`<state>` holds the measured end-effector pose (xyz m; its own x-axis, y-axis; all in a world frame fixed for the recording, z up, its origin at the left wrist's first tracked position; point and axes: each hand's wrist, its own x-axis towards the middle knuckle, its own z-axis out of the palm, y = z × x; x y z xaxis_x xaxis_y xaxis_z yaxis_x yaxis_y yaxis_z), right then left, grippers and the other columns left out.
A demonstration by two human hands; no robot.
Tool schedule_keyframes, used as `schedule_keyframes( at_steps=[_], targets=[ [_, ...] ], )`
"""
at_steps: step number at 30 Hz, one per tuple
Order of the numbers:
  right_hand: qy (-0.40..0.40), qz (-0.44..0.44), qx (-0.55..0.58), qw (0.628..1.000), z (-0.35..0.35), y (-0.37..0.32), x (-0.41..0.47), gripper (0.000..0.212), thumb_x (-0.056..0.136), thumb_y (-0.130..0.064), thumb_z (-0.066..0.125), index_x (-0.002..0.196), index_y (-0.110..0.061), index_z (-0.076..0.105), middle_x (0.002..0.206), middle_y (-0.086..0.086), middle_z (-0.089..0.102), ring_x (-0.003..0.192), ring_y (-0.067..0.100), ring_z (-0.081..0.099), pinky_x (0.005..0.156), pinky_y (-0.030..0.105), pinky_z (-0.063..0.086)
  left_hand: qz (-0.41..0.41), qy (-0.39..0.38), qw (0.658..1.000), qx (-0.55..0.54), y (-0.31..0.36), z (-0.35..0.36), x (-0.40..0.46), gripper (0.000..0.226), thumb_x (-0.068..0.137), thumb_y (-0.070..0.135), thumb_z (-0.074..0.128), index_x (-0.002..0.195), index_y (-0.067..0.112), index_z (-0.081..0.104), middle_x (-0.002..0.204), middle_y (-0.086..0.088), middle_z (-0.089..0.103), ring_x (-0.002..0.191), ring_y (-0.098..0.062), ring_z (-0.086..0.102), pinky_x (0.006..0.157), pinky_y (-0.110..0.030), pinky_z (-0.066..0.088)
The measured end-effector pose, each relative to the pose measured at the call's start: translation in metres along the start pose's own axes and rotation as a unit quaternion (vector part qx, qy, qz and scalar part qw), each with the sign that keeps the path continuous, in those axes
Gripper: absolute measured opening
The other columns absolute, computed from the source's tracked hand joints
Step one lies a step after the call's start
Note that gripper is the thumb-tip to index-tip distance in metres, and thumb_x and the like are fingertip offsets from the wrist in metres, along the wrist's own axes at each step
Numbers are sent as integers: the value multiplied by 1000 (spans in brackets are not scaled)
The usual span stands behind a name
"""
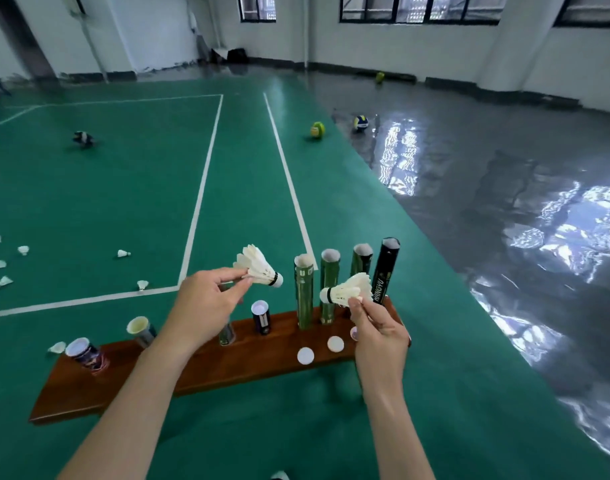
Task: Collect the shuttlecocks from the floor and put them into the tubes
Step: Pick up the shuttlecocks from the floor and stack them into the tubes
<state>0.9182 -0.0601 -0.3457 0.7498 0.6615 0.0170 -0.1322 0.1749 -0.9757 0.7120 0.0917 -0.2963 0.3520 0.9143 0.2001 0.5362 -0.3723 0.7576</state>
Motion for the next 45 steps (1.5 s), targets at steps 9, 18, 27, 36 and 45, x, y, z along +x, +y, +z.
schedule_keyframes(
  at_steps=[9, 18, 27, 36, 45],
  targets=[
    [50, 7, -80, 996, 26, 31, 81, 17, 95, -27, 75, 94, -42, 82, 100, -7, 77, 93, 7, 70, 83, 23, 51, 43, -6, 994, 96, -56, 44, 122, 23, 95, 41, 65, 112, 31, 77, 50, 9, 61, 39, -16, 44, 45, -27, 33],
    [57, 8, -113, 992, 58, 56, 128, 16, 95, -28, 74, 102, -42, 80, 109, -11, 76, 104, 7, 70, 88, 18, 54, 44, -103, 984, 137, -92, 111, 209, 21, 100, 32, 60, 113, 32, 77, 97, 5, 78, 77, -23, 65, 65, -32, 50],
    [7, 13, -130, 991, 82, 81, 211, 19, 96, -26, 74, 109, -40, 79, 116, -17, 74, 113, 4, 68, 99, 25, 55, 62, -157, 943, 287, -94, 191, 263, 31, 102, 28, 49, 77, 18, 65, 70, -2, 64, 63, -30, 55, 49, -33, 30],
    [-59, 7, -153, 986, 103, 91, 300, 24, 98, -31, 70, 95, -55, 75, 107, -24, 74, 107, -2, 68, 91, 11, 49, 21, -309, 903, 298, -129, 243, 293, 28, 102, 25, 43, 81, 21, 61, 86, -3, 67, 80, -30, 62, 69, -41, 52],
    [-85, 52, -195, 976, 112, 106, 357, 25, 99, -34, 68, 118, -22, 78, 116, -15, 73, 108, 9, 70, 100, 40, 56, -34, -464, 820, 332, -149, 282, 300, 46, 92, 37, 67, 129, 14, 53, 136, -5, 59, 122, -32, 58, 96, -43, 51]
  ],
)
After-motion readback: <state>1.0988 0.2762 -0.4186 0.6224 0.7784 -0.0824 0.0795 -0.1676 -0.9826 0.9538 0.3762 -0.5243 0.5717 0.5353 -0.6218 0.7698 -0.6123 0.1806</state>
